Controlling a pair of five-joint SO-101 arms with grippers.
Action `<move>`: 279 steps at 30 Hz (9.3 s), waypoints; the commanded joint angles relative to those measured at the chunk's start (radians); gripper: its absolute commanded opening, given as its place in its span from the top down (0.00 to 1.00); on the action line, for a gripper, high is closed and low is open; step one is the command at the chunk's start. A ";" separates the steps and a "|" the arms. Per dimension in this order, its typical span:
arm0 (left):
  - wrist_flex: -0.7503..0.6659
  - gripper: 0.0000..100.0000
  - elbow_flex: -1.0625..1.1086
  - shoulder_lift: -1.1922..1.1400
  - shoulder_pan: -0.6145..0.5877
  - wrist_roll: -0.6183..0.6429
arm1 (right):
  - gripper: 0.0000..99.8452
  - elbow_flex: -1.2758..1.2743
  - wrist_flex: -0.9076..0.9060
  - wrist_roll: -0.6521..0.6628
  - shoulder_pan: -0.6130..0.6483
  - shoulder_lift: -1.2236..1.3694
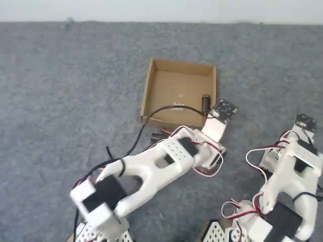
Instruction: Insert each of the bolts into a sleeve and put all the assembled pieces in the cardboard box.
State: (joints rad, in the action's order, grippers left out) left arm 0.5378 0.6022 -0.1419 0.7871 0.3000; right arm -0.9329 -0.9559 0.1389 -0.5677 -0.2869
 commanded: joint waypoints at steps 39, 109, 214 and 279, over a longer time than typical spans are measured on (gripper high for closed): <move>0.612 0.99 -0.272 -0.008 -0.009 -0.551 | 0.99 0.008 0.013 -0.008 0.007 -0.042; 0.701 0.96 0.007 0.061 0.018 -0.827 | 0.99 -0.008 0.035 -0.003 0.010 -0.042; 0.580 0.84 -0.117 0.095 -0.163 -0.471 | 0.99 -0.009 0.035 0.029 0.012 -0.042; 0.540 0.85 0.303 0.523 -0.772 -1.131 | 0.99 -0.009 0.033 0.025 0.012 -0.042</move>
State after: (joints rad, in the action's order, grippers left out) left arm 1.0871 0.9122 0.3322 0.0138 -0.8477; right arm -0.9467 -0.9344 0.1511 -0.5677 -0.2869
